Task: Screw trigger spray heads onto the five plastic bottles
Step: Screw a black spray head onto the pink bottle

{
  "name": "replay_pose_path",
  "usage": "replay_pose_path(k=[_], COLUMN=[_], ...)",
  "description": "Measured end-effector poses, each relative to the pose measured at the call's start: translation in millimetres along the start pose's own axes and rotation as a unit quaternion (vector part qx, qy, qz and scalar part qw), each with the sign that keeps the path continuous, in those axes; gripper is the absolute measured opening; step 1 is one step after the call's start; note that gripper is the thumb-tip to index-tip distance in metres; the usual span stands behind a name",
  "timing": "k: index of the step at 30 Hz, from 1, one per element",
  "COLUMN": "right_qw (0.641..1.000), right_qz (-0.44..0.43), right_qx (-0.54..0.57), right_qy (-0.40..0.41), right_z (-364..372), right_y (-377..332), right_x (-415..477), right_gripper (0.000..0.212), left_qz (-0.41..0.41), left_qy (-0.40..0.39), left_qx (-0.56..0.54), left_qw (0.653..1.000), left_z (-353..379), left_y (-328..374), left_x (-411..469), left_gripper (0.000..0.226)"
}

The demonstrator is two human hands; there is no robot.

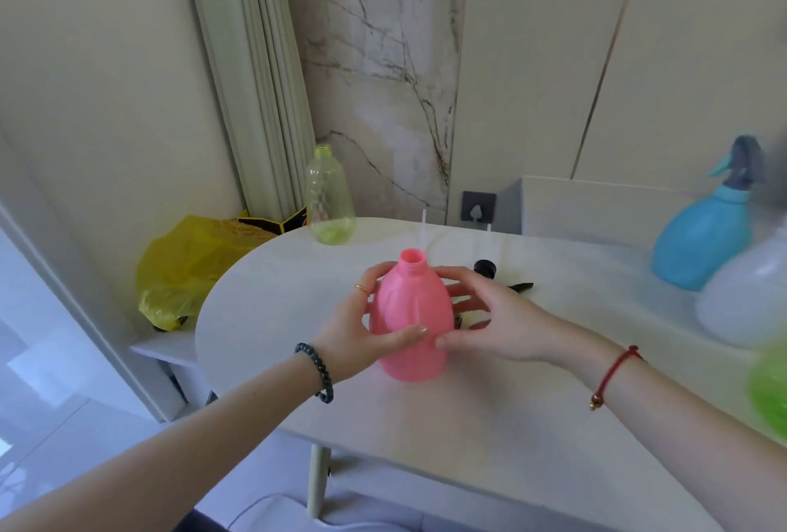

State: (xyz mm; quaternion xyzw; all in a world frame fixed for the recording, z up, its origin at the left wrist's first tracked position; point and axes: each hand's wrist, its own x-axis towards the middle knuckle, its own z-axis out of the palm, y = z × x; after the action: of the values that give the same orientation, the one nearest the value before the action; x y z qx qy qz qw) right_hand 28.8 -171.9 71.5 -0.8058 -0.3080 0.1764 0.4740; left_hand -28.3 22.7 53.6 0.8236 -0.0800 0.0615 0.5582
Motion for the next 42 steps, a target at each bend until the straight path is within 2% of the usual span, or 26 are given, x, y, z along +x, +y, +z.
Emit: replay_pose_path(k=[2,4,5,7,9,12,14,16,18,20,22,25,28,32,38,42], right_qw=[0.996,0.977,0.966,0.947,0.936,0.909,0.889,0.901,0.915,0.910,0.925,0.947,0.961,0.971,0.966,0.966], right_qz=[0.010,0.045,0.071,0.117,0.144,0.131,0.085,0.022,-0.042,-0.093,-0.129,-0.165,-0.163,-0.136,-0.119,-0.121], right_qx=[-0.018,-0.101,-0.166,-0.269,-0.303,-0.370,-0.418,-0.370,-0.265,-0.175,-0.085,-0.001,-0.021,-0.093,-0.141,-0.131], right_qy=[0.084,0.184,0.186,0.131,0.104,0.140,0.170,0.226,0.302,0.363,0.346,0.274,0.221,0.175,0.183,0.190], right_z=[-21.1,-35.6,-38.6,-38.3,-33.5,-27.7,-28.9,-34.6,-46.8,-64.7,-82.0,-96.9,-97.4,-87.2,-81.6,-90.6], right_y=[12.2,30.8,39.1,56.5,67.4,74.6,73.6,61.8,34.3,-6.2,-53.2,-117.8,-157.6,-171.4,-168.7,-176.5], right_x=[5.8,14.0,17.7,26.5,33.7,37.8,36.5,31.9,27.0,19.8,9.3,-7.4,-16.8,-19.3,-12.3,-10.6], right_gripper=[0.050,0.050,0.056,0.063,0.054,0.046,0.040,0.036,0.033,0.022,0.007,0.011,0.011,0.011,0.009,0.013], left_qz=[0.001,-0.001,-0.002,-0.002,-0.006,-0.004,-0.005,-0.004,-0.006,-0.004,-0.002,-0.007,-0.015,-0.018,-0.021,-0.021], left_qy=[0.000,0.001,0.000,0.001,-0.001,0.000,0.001,0.005,0.006,0.006,0.007,0.001,-0.004,-0.003,-0.005,0.001], left_qx=[-0.006,-0.010,-0.010,-0.013,-0.012,-0.008,-0.003,-0.001,-0.004,-0.007,-0.009,-0.006,-0.006,-0.013,-0.023,-0.024], left_qw=[1.000,1.000,1.000,1.000,1.000,1.000,1.000,1.000,1.000,1.000,1.000,1.000,1.000,1.000,1.000,0.999], left_z=[0.8,2.9,4.1,4.9,3.9,3.1,3.5,3.8,4.1,5.2,6.0,5.1,4.1,5.0,5.0,5.3], left_y=[-2.2,-3.8,-4.4,-5.7,-6.6,-7.7,-8.1,-8.4,-8.6,-8.7,-8.0,-7.6,-5.7,-3.4,-4.1,-4.7], left_x=[-0.6,-1.0,-0.9,-0.3,0.5,0.7,0.5,0.5,0.1,-0.3,-1.1,-1.6,-2.8,-3.8,-4.3,-4.1], left_gripper=[0.065,0.064,0.064,0.064,0.065,0.065,0.066,0.067,0.068,0.068,0.067,0.067,0.067,0.066,0.065,0.064])
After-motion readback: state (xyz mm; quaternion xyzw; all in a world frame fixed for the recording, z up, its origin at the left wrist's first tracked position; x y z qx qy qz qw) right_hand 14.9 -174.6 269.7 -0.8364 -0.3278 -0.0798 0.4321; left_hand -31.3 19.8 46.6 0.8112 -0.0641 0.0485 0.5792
